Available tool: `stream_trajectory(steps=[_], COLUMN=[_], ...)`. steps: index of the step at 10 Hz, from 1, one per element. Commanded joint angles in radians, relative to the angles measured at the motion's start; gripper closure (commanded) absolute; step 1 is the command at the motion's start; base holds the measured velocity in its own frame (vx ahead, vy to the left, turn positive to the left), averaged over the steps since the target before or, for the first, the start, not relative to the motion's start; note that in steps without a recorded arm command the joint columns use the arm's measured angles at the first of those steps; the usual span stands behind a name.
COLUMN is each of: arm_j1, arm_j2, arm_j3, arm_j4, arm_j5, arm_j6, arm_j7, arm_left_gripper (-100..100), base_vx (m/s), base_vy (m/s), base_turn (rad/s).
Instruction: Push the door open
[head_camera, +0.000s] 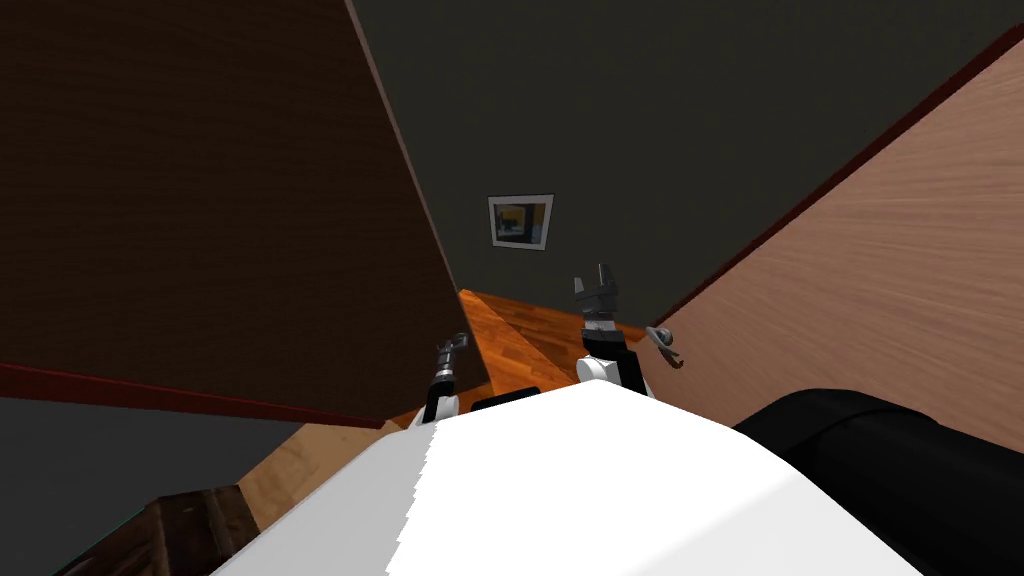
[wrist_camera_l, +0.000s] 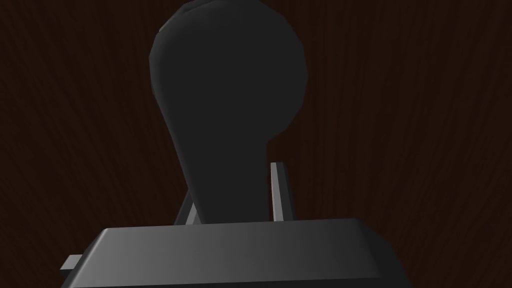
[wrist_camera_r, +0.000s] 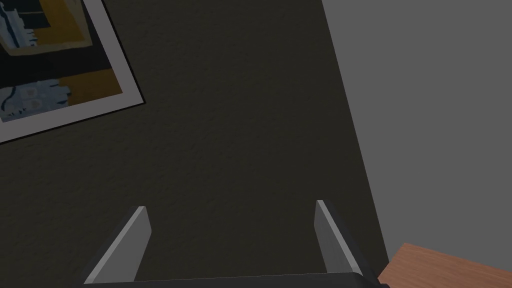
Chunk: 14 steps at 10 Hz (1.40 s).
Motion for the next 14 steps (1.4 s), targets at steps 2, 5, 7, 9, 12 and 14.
stream_trajectory(steps=[2, 5, 7, 9, 12, 14], arm_j1=[-0.013, -0.015, -0.016, -0.017, -0.019, -0.020], arm_j2=[0.020, 0.027, 0.029, 0.029, 0.023, 0.017], arm_j3=[0.037, 0.071, 0.095, 0.112, 0.146, 0.167], arm_j4=[0.018, 0.021, 0.023, 0.025, 0.029, 0.031], arm_j5=[0.016, 0.033, 0.044, 0.053, 0.070, 0.080], arm_j6=[-0.019, -0.020, -0.021, -0.022, -0.024, -0.025], arm_j7=[-0.009, -0.019, -0.026, -0.032, -0.042, -0.049], arm_left_gripper=[100, 100, 100, 100, 100, 100], base_vx=[0.199, 0.211, 0.152, 0.179, 0.189, 0.188], base_vy=[-0.064, -0.069, -0.047, -0.060, -0.074, -0.055], base_turn=[0.053, 0.063, 0.042, 0.077, 0.063, 0.071])
